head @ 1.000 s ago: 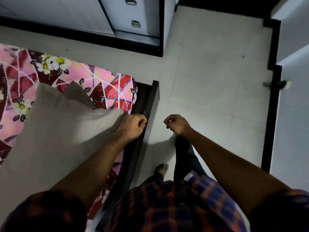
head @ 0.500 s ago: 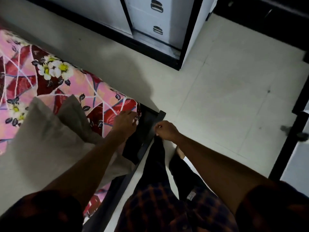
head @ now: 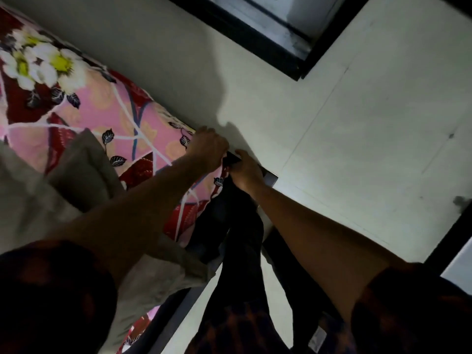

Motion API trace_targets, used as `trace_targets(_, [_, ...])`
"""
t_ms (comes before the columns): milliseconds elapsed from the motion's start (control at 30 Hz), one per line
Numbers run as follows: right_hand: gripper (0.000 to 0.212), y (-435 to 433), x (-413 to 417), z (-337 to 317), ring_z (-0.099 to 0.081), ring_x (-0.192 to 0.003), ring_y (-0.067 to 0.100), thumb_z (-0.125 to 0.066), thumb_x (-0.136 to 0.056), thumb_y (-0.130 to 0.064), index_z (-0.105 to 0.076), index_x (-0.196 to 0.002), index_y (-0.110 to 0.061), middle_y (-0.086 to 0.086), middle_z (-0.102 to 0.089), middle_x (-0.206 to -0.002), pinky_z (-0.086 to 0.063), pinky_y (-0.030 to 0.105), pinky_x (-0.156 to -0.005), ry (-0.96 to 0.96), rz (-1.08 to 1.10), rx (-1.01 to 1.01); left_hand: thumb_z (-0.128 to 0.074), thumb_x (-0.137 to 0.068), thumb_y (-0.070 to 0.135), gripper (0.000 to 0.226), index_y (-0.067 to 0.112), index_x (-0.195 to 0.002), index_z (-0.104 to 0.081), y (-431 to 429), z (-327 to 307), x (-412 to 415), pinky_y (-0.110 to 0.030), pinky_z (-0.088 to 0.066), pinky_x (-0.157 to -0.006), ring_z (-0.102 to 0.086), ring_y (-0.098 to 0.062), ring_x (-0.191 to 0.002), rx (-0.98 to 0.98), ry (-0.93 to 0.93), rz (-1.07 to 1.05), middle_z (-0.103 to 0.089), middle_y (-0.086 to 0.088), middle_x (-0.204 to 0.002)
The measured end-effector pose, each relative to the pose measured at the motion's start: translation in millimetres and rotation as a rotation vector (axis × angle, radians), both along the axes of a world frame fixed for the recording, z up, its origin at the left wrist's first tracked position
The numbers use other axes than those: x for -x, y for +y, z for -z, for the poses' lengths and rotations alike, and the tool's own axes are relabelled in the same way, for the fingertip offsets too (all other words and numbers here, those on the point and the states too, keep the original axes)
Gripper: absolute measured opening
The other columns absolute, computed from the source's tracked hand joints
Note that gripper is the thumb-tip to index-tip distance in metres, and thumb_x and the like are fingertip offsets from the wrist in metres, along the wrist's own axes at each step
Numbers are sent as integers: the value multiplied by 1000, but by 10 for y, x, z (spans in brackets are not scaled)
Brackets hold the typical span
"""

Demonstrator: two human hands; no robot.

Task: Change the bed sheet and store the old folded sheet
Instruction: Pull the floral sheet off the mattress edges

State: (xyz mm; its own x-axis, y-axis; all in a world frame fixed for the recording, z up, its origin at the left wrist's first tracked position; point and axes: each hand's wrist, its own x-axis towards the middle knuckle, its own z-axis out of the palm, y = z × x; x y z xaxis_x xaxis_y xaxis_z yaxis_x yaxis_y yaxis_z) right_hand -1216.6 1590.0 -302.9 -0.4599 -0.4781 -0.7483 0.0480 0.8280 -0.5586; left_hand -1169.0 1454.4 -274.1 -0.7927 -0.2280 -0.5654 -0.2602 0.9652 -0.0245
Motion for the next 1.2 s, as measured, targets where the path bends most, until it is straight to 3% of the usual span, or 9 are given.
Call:
trace_targets(200, [44,-141,25,79,-62,-116,28,-68,-91,-27,-58,-131,-12,11,-67,-125,-44,29,-83,4,-16,-18,-45,-79,15,24,13,-91,-65,-46,-89,-227,-41,-41,-96,-67,-32,-93,-160,186,-56,-72,-11,-93])
trace_targets(333, [35,-189,-51,-23,-68,-102,25,-76,-80,-20,-70,-114,-17,8,-73,-111,-52,33,-83,-40,-44,90,-45,-89,14,17,1,-91,-56,-122,-323,-498,-36,-41,-62,-63,-36,-64,-377,425,-437,-64,-21,-74])
trace_targets(433, [26,-209,-135,-75,-67,-85,21,-71,-85,-38,-74,-105,-21,5,-71,-95,-43,26,-70,100,-108,154,-45,-103,13,14,1,-98,-48,-253,-552,-693,-29,-29,-50,-50,-26,-53,-474,502,-696,-54,-11,-68])
trace_targets(533, [29,-356,-255,-252,-63,-95,28,-65,-92,-38,-73,-108,-15,12,-70,-103,-40,28,-74,279,-285,210,-41,-104,19,15,5,-100,-43,-394,-810,-890,-30,-32,-50,-45,-17,-52,-497,495,-721,-47,-1,-67])
trace_targets(667, [21,-755,-522,-919,-63,-84,7,-46,-102,-9,-64,-110,-15,6,-64,-93,-48,21,-77,-324,96,283,-45,-92,33,30,13,-113,-50,-584,-1048,-1225,-39,-46,-66,-59,-31,-75,-382,377,-719,-60,-8,-84])
trace_targets(767, [26,-1024,-751,-1206,-65,-82,21,-42,-96,-5,-67,-89,-9,8,-65,-86,-51,28,-71,-840,511,285,-49,-71,51,76,21,-141,-51,-670,-1144,-1403,-52,-44,-99,-51,-38,-122,-368,342,-652,-53,-16,-135])
trace_targets(900, [31,-1047,-883,-1273,-67,-77,24,-39,-96,-15,-68,-96,-5,12,-69,-86,-53,30,-66,-951,652,203,-48,-72,44,66,20,-132,-61,-732,-1208,-1284,-43,-47,-101,-59,-30,-119,-508,135,-719,-62,-13,-132])
trace_targets(1033, [28,-1090,-686,-977,-61,-103,30,-51,-99,-20,-71,-109,-3,14,-69,-105,-46,31,-77,-430,167,65,-52,-94,38,32,12,-109,-63,-684,-1048,-1130,-41,-51,-75,-65,-37,-101,-202,-33,-567,-68,-16,-108])
trace_targets(1200, [22,-787,-319,-671,-64,-104,31,-55,-92,-22,-70,-103,-10,11,-71,-111,-52,37,-89,-23,-51,-51,-62,-92,30,36,17,-125,-58,-427,-702,-1002,-53,-49,-92,-52,-34,-121,-87,-149,-396,-56,-13,-128])
